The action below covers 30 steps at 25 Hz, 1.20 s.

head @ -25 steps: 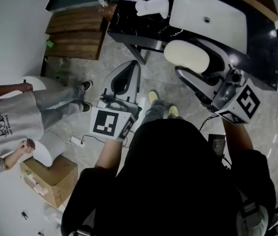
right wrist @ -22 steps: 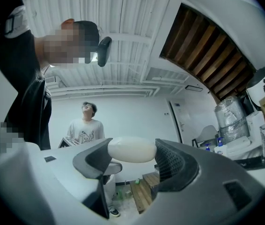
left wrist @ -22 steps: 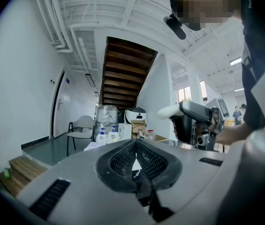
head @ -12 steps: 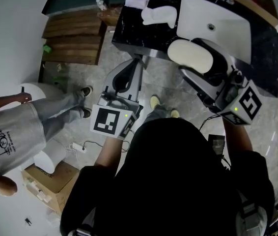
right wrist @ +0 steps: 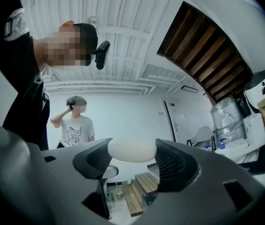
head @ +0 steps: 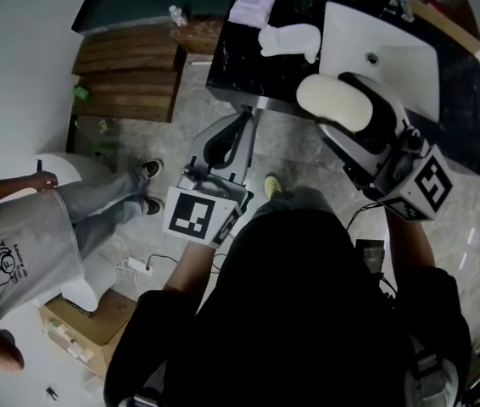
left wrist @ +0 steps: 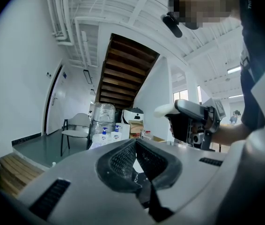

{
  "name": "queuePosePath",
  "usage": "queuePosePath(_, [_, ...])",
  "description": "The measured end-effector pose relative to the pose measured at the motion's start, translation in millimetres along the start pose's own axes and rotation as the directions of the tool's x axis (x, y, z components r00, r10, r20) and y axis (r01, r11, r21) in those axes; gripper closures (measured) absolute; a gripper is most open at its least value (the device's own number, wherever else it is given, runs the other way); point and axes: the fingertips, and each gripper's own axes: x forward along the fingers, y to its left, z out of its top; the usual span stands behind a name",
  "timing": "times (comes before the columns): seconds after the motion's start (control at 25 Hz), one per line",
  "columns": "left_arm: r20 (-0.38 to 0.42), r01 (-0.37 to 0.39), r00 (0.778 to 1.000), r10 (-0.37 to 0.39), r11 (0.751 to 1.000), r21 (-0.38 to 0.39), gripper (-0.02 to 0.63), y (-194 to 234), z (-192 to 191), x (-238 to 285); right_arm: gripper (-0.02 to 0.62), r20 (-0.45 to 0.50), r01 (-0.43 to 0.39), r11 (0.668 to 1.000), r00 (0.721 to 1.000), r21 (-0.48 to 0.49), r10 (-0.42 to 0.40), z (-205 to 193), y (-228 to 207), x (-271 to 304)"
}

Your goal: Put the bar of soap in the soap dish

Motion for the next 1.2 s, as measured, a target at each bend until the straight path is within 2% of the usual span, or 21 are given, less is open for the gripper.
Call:
queuePosePath(0.28, [0.005,0.018,1.0,-0.018,1.0,-0.007,0.603,9,4,7,0.314,-0.005,0.015,1.0,1.0,0.0,-0.015,1,-6,11])
queuePosePath(0.4, [0.005,0.017,1.0,-0.017,1.0,-0.011,0.603,12,4,16,0.314,-0.023,0.014,0.999,1.0,-0.032,-0.015,-2,-15,10])
queuePosePath(0.56, [-0.001,0.009,1.0,-0.009,1.0,-0.008,0.603,16,6,29,0.314,-0.012,-0.005,1.0,1.0,-0.003,0.004,2,-27,15])
queuePosePath(0.96, [-0.016,-0.022,1.0,0.022,1.0,0.004,0.603,34,15,76,0.314,-0.002,-0.033,0.999,0.999,-0.004,0.033,11,-80,26])
queuePosePath(1.2, [0.009,-0.041,0.999,0.041,0.999,0.004,0.603,47,25,110,0.314,-0.012,-0.059,0.998,0.998,-0.016,0.059,13,-117,35])
